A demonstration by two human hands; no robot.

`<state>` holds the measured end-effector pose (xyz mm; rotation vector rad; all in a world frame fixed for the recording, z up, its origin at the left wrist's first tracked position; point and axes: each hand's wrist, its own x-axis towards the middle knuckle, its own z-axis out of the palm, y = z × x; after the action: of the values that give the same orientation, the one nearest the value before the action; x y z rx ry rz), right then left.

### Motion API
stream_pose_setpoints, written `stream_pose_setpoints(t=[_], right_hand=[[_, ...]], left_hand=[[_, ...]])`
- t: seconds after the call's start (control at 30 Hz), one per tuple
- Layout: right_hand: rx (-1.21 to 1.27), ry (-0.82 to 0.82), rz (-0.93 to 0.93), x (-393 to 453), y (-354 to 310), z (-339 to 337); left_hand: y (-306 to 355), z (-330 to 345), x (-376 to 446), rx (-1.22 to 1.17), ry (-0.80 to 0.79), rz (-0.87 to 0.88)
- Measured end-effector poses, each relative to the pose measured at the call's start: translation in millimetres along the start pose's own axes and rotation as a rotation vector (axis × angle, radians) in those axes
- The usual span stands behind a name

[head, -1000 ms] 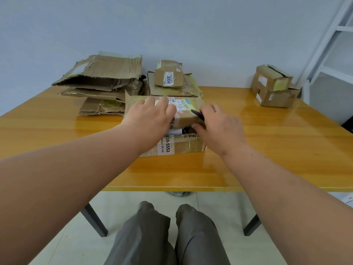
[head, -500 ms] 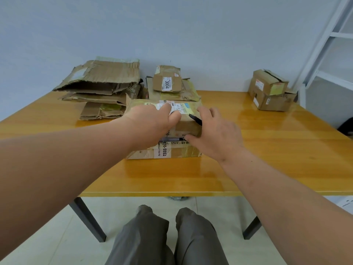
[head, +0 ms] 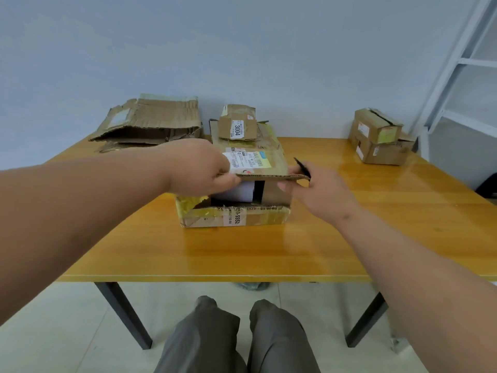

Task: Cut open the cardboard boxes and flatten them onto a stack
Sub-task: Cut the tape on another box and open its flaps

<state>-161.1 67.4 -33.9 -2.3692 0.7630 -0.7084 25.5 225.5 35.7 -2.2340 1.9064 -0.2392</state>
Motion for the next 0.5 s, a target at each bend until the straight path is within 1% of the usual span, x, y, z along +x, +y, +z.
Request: stream_pose_setpoints(t=[0.07, 0.1, 0.23, 0.37, 0.5], right_hand=[[0.165, 0.006, 0.064, -0.5, 0.5, -2.1], [0.218, 0.017, 0.089, -1.1, 1.1, -1.2], [0.303, 0.082, 0.164, -6.2, 1.5, 12.1], [0.357, 0.167, 0.193, -11.9, -1.0, 22.7], [0.433, 0.264, 0.243, -11.7, -6.1, 29.9]], left_hand=[[-12.0, 3.6, -8.1, -0.17, 0.073, -0.123], [-15.7, 6.6, -13.1, -0.218, 0.101, -0.181], [-14.8, 25.5, -25.5, -0.328, 0.248, -0.414], [-10.4, 48.8, -30.3, -0.707, 0.358, -0.585], [-1.8, 74.9, -32.3, -1.135, 0.483, -0.758]])
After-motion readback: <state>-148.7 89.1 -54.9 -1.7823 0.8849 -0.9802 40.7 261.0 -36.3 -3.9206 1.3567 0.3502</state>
